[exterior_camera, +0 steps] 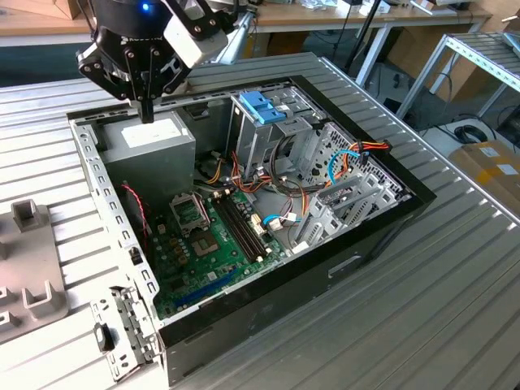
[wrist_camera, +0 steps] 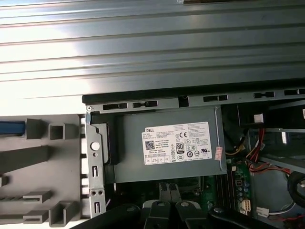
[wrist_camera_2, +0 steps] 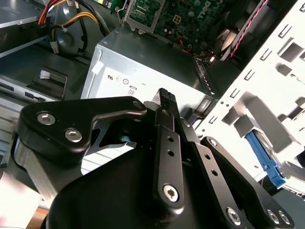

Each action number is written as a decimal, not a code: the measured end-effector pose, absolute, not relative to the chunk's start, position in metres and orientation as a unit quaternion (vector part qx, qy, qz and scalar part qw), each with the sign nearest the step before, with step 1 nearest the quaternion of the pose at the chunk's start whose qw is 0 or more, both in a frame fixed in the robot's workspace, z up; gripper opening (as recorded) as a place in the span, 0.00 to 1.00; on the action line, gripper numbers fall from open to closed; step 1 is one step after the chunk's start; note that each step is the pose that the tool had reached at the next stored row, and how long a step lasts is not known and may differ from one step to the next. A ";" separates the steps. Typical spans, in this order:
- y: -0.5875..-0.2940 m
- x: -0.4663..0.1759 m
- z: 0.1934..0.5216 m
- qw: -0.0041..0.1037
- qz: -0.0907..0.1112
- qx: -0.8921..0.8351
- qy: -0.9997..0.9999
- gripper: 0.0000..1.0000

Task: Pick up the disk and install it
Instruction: 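Reach for the disk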

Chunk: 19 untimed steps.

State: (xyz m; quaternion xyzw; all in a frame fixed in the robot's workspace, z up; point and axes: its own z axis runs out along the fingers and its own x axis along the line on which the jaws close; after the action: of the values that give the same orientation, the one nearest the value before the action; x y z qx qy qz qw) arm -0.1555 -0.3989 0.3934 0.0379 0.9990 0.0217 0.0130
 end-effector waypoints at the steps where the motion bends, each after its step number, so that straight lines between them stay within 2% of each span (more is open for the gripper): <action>1: -0.399 -0.156 0.393 0.013 0.022 0.038 0.999 0.10; 19: -0.399 -0.168 0.393 0.013 0.022 0.038 0.999 0.10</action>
State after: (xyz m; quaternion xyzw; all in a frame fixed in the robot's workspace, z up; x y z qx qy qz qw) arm -0.1675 -0.3989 0.3933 0.0379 0.9990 0.0217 0.0131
